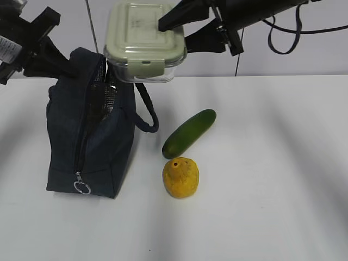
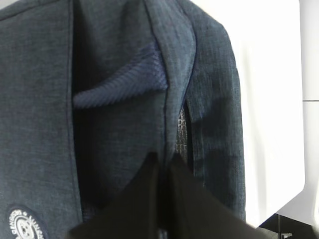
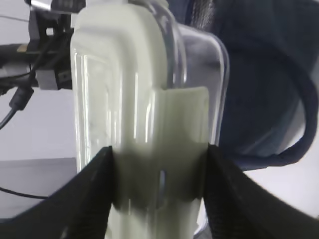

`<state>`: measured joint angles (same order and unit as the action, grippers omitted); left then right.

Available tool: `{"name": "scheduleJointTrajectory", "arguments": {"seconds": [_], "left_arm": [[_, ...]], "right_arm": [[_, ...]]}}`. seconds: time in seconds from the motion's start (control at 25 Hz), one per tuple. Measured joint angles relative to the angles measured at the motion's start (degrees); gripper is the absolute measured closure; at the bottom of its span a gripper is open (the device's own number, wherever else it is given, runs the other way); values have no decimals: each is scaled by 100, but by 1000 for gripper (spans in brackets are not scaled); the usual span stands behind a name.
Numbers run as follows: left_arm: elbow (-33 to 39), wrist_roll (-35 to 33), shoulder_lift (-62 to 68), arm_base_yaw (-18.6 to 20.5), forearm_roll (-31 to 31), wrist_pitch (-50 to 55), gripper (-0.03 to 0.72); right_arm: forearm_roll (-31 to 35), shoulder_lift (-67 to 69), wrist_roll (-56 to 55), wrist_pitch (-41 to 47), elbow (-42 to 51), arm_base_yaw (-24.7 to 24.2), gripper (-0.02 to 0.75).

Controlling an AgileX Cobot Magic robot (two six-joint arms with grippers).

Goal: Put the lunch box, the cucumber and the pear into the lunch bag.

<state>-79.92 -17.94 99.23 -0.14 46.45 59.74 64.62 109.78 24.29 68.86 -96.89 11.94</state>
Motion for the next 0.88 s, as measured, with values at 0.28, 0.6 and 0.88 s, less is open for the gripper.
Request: {"name": "scheduleJointTrajectory", "arguments": {"seconds": [0.28,0.6,0.88], "left_arm": [[0,0,0,0,0,-19,683],[0,0,0,0,6,-3,683],[0,0,0,0,27,-3,683]], "right_arm": [[-37,165,-91,50,-41,639,359],[-909,554,-532,-326,-41,709,359],[-1495,652,-1138,-882,-119,786,360]]}}
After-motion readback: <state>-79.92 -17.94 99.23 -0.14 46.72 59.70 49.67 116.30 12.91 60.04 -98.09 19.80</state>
